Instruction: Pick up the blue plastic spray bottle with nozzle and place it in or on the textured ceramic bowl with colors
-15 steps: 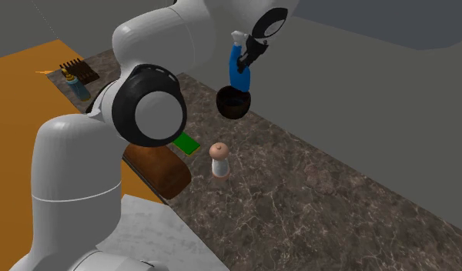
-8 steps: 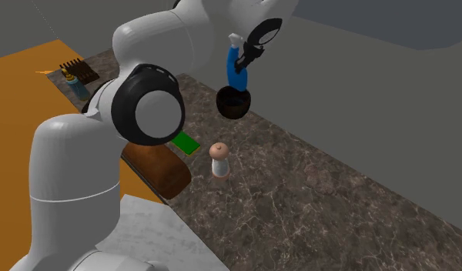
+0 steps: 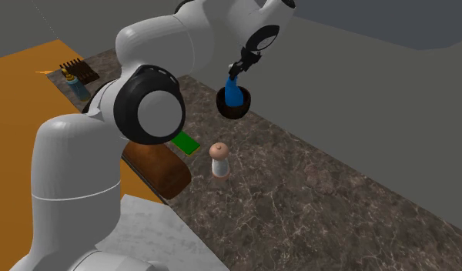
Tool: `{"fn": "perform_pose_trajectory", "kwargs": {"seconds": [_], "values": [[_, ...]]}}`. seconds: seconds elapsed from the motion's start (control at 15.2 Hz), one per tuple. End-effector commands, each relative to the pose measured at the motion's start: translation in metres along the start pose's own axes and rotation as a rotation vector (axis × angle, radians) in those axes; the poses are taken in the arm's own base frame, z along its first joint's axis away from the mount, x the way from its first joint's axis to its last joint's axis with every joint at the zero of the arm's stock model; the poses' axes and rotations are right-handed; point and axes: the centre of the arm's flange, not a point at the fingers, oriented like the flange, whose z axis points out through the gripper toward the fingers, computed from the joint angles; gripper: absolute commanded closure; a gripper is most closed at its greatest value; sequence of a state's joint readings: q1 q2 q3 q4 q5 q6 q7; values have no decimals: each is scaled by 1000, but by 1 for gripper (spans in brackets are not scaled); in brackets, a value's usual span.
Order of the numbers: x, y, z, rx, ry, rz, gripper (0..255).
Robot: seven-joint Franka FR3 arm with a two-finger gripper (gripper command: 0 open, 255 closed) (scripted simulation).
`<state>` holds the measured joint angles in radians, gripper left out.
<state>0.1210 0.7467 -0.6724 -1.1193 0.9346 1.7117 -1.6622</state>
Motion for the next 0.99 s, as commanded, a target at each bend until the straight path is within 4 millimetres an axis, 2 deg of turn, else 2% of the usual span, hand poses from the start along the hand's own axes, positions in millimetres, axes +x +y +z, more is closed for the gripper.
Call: {"fn": "perform_pose_trajectory", "kwargs": {"seconds": [0.0, 0.13, 0.4, 0.92], "values": [[-3, 4, 11, 11, -19, -2, 0], [-9, 4, 14, 11, -19, -2, 0], [-8, 4, -36, 11, -19, -2, 0], [-8, 4, -36, 11, -19, -2, 0]]}}
